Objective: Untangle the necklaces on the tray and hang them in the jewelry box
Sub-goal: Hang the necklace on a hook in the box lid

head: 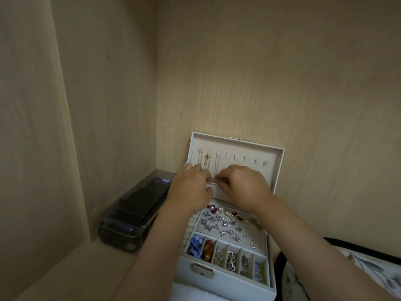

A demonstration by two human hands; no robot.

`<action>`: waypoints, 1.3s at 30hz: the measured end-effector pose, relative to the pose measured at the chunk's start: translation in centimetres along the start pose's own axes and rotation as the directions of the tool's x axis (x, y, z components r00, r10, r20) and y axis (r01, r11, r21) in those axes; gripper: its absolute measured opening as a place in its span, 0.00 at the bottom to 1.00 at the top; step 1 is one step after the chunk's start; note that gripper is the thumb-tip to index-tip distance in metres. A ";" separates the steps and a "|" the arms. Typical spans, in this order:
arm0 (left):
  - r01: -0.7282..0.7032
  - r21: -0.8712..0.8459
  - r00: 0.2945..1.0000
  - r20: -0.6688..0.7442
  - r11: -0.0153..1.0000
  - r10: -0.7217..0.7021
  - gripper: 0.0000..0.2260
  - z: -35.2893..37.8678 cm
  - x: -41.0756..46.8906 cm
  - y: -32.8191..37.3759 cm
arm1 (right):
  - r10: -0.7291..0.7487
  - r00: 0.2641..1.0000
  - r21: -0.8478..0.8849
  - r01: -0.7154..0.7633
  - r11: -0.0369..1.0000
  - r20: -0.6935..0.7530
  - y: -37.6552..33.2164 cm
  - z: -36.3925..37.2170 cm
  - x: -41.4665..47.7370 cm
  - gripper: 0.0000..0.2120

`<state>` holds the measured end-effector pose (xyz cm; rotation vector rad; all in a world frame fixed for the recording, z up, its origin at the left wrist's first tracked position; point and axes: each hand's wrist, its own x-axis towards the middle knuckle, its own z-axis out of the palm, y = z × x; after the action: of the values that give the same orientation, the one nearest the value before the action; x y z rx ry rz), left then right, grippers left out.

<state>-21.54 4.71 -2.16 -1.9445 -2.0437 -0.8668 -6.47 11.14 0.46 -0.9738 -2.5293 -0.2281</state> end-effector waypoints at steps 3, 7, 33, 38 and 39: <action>0.012 0.003 1.000 -0.002 1.000 -0.012 0.10 0.0 -0.1 0.1 | 0.081 0.995 -0.022 -0.083 0.996 -0.061 0.2 0.1 0.0 0.09; 0.019 -0.001 1.000 0.005 1.000 -0.019 0.10 0.0 -0.1 0.1 | 0.181 0.976 0.053 -0.176 0.983 -0.123 0.0 0.2 0.7 0.08; -0.076 -0.191 0.982 0.158 0.979 0.107 0.12 -0.2 -1.9 11.6 | 0.193 0.972 0.373 -0.231 0.898 0.136 8.8 -7.3 -13.3 0.08; -0.078 -0.312 0.938 0.299 0.947 0.176 0.10 2.0 -2.8 18.4 | 0.234 0.923 0.404 -0.348 0.846 0.306 12.8 -7.9 -19.1 0.05; -0.077 -0.335 0.919 0.341 0.939 0.197 0.09 2.6 -3.1 19.5 | 0.242 0.912 0.397 -0.366 0.842 0.330 13.4 -7.7 -20.0 0.04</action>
<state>-1.80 2.87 -0.46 -2.5687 -2.0159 -0.8948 18.38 6.78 -1.34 -1.2520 -2.4292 0.6058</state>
